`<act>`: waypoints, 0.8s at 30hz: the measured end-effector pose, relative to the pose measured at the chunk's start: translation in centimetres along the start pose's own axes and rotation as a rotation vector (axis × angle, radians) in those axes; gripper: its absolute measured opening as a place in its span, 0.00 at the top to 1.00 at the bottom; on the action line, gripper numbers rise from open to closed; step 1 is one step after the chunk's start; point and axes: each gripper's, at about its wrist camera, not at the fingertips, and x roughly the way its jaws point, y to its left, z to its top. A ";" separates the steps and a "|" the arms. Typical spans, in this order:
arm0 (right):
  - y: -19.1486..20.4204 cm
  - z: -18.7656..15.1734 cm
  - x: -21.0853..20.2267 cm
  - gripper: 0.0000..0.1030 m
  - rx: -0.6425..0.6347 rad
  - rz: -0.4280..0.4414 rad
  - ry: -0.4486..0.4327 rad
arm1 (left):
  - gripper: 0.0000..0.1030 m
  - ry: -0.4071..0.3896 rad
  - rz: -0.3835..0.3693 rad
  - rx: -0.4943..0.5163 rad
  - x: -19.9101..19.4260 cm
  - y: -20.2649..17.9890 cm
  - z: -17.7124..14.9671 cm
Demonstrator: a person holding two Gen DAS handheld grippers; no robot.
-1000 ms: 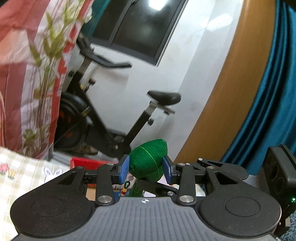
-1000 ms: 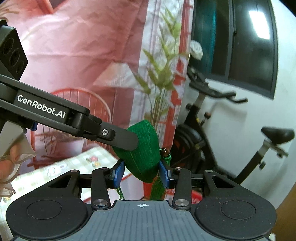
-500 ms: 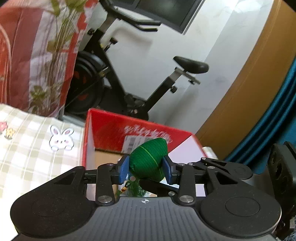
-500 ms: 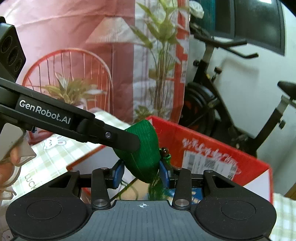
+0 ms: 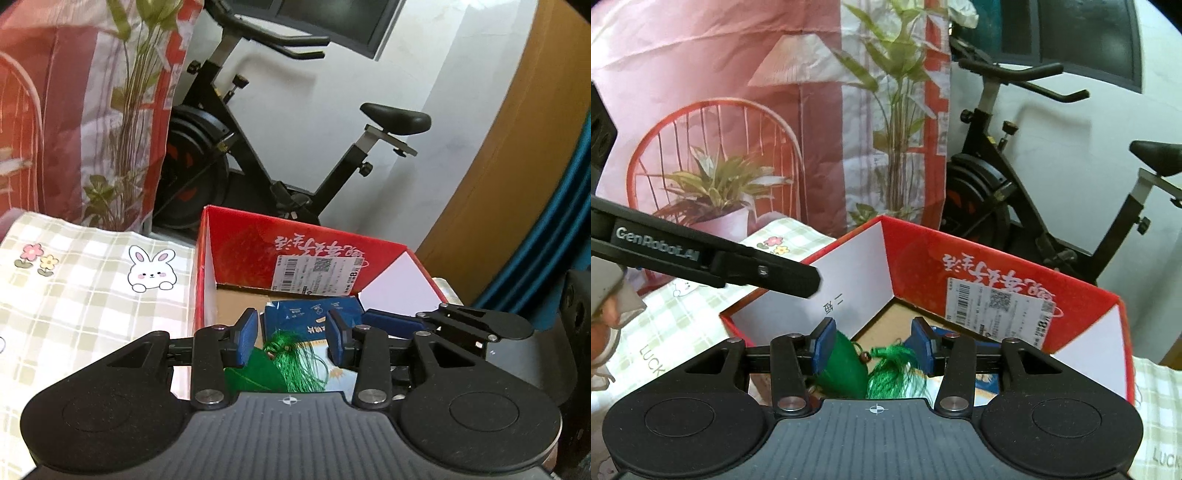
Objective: Organize soft objects
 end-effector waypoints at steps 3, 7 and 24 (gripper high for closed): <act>0.0 -0.6 -1.9 0.59 0.018 -0.005 -0.016 | 0.60 -0.005 0.003 0.005 -1.4 -0.5 -0.7; 0.1 -1.8 -4.8 0.59 0.064 -0.007 -0.041 | 0.60 -0.003 -0.003 0.008 -3.3 -1.2 -2.2; 3.9 -13.2 -11.5 0.59 0.219 -0.054 0.036 | 0.60 0.144 -0.042 0.006 -5.3 -3.5 -12.0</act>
